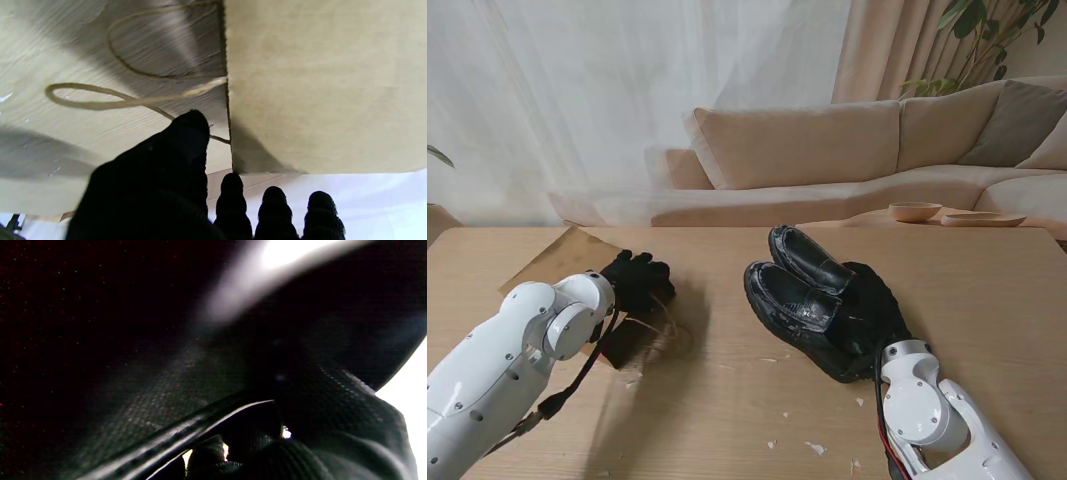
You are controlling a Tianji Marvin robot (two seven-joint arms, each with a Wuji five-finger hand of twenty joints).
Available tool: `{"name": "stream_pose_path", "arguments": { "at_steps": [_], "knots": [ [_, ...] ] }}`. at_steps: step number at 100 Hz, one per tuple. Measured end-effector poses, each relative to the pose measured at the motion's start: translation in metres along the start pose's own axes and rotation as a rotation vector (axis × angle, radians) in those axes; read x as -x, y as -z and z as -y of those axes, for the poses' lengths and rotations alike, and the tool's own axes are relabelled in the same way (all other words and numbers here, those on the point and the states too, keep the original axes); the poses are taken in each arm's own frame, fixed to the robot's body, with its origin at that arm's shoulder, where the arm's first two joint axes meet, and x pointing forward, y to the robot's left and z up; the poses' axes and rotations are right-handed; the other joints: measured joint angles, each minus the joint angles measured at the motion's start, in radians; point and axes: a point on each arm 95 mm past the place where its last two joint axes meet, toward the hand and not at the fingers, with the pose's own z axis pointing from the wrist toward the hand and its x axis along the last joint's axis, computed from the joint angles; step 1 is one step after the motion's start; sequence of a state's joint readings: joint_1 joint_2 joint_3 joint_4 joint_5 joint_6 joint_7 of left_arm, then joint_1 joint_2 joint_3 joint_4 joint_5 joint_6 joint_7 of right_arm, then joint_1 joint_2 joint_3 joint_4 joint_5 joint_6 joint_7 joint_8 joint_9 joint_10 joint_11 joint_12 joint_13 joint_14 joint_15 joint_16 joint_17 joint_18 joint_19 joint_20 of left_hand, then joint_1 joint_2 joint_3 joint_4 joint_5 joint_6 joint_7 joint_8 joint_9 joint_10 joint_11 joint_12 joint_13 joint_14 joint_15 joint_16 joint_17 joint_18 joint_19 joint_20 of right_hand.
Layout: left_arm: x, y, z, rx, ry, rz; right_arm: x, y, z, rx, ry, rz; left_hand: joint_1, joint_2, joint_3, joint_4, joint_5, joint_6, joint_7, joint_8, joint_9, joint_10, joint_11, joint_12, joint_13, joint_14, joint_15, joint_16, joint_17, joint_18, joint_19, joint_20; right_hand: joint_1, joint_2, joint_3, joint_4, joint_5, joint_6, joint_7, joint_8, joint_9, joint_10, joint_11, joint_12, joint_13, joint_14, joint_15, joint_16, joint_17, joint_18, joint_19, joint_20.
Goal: Bag the shoes
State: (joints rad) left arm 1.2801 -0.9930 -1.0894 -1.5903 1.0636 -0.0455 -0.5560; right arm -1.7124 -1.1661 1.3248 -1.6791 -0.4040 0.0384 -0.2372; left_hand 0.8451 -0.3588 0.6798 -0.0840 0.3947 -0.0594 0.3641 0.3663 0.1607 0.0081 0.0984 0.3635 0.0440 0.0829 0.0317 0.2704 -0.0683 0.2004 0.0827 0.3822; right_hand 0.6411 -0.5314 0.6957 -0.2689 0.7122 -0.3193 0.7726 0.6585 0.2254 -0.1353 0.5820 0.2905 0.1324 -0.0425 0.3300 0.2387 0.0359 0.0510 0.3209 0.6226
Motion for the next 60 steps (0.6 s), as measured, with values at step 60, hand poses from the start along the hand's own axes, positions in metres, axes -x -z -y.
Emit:
{"name": "stream_pose_path", "arguments": {
  "at_steps": [60],
  "knots": [
    [-0.014,-0.017,-0.01,-0.039,0.035,-0.022,0.0,0.0,0.0,-0.001,-0.006,-0.001,0.33,0.039,-0.318,-0.004,0.283,0.124,0.441,0.131,0.033,-0.014,0.134,0.027,0.0,0.0,0.011,0.101,-0.001,-0.004,0.0,0.051,0.001,0.0,0.0,0.0,0.0,0.001,0.0,0.016,0.001,0.0,0.0,0.001,0.0,0.0,0.0,0.0,0.0,0.0,0.005,0.0]
  ]
}}
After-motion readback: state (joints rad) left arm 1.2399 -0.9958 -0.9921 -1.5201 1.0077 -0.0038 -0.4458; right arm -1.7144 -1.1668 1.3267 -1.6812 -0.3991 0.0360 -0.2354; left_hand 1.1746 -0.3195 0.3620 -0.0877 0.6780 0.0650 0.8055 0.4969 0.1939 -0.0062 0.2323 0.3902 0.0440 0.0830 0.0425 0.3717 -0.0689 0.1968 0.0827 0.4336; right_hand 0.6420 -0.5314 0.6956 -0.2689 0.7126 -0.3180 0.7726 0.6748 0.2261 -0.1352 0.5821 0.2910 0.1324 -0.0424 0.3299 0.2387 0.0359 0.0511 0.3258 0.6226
